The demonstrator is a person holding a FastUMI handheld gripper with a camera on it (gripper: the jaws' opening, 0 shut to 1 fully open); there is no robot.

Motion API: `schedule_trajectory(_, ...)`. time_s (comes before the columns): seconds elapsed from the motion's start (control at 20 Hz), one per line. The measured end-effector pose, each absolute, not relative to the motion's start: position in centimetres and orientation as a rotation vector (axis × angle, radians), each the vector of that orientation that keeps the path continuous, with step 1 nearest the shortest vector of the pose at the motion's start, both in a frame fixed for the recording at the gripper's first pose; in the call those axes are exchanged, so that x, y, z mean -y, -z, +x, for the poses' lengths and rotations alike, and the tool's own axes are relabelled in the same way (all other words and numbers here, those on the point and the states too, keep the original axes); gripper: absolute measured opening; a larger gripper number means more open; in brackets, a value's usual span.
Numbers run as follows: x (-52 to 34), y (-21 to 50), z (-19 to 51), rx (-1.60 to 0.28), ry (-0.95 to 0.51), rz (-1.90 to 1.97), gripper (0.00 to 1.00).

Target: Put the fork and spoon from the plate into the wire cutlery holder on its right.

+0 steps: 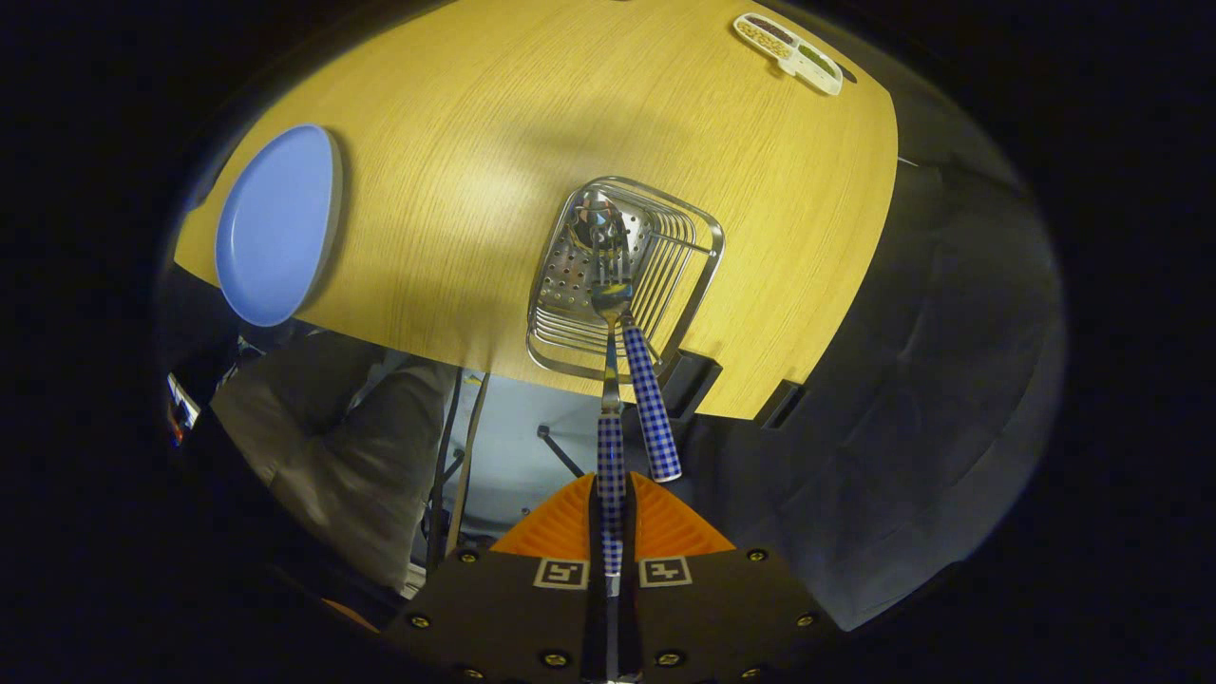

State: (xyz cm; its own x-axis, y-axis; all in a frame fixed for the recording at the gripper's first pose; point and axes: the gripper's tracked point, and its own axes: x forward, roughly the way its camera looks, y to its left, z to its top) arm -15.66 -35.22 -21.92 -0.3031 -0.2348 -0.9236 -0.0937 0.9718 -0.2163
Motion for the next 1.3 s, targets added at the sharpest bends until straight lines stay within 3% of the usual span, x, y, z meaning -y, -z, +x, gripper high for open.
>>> schedule_trajectory(0.5, 36.1, 21.9, -14.1, -1.862, 0.156, -0.229, 0.15)
schedule_trajectory(0.65, 36.3, 21.2, -13.6, -1.814, 0.162, -0.236, 0.36)
schedule_trajectory(0.8, 36.5, 21.0, -13.0, -1.757, 0.169, -0.241, 0.77)
schedule_trajectory(0.95, 35.6, 20.4, -13.4, -1.740, 0.147, -0.217, 0.75)
schedule_trajectory(1.15, 35.2, 17.7, -12.2, -1.596, 0.181, -0.182, 0.80)
schedule_trajectory(1.25, 34.7, 16.4, -11.6, -1.447, 0.210, -0.147, 0.99)
schedule_trajectory(1.3, 34.1, 15.5, -10.3, -1.337, 0.234, -0.114, 0.97)
